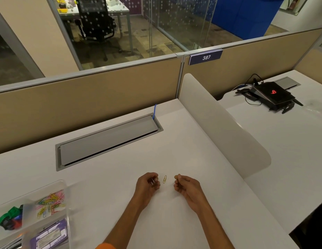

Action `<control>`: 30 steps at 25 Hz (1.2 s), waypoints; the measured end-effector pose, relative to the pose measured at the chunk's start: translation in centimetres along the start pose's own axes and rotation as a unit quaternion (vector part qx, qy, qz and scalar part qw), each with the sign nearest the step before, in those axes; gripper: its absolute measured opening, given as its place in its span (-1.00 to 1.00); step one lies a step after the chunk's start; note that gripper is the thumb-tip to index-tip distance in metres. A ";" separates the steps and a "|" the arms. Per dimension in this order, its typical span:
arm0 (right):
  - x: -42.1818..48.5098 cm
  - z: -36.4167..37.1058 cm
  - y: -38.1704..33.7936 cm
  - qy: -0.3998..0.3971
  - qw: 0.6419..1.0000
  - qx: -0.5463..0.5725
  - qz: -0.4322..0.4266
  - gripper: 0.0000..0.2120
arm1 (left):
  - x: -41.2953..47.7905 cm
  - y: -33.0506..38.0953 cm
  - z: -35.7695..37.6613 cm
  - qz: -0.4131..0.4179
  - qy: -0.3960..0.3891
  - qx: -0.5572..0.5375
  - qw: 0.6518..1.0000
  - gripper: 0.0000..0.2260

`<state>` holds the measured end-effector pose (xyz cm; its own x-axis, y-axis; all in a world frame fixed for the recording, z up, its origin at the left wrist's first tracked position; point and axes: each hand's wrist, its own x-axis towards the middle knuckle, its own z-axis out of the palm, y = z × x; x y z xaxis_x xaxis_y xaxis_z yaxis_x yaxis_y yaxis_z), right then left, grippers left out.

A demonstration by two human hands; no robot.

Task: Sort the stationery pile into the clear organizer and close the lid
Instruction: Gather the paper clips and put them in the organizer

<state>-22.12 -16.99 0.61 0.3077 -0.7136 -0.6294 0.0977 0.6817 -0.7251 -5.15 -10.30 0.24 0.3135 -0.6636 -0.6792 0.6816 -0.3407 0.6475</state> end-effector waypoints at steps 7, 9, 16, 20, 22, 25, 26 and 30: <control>-0.5 -0.7 0.0 0.024 1.000 -0.013 0.001 -0.78 | 1.7 -2.4 2.3 0.202 0.068 0.516 0.830 -0.80; -0.6 -0.9 0.0 0.029 0.999 -0.017 -0.002 -0.78 | 1.8 -3.1 2.7 0.209 0.078 0.533 0.816 -0.84; -1.1 -1.2 0.4 0.024 1.000 -0.003 0.000 -0.77 | 1.9 -3.7 3.1 0.237 0.076 0.552 0.796 -0.88; -1.6 -0.5 0.5 0.028 0.998 0.056 0.002 -0.80 | 0.0 -2.4 2.6 0.171 0.031 0.242 0.955 -0.89; -2.0 0.3 0.6 0.024 0.995 0.097 -0.001 -0.81 | -1.2 -1.6 2.1 0.109 -0.003 0.037 0.993 -0.88; -2.8 1.9 0.6 0.002 0.985 0.171 -0.007 -0.78 | -2.4 -1.2 1.3 0.049 -0.038 -0.128 0.990 -0.83; -3.1 2.6 0.5 -0.013 0.980 0.200 -0.005 -0.74 | -2.9 -1.0 1.2 0.045 -0.043 -0.155 0.986 -0.80; -4.4 5.3 0.4 -0.051 0.946 0.319 0.030 -0.49 | -5.0 -0.2 0.5 0.038 -0.059 -0.292 0.954 -0.72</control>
<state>-18.42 -12.72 4.51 0.4178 -0.6734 -0.6099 0.6178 0.7028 -0.3528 -7.21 -7.29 3.70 0.3231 -0.7535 -0.5726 0.9230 0.1172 0.3665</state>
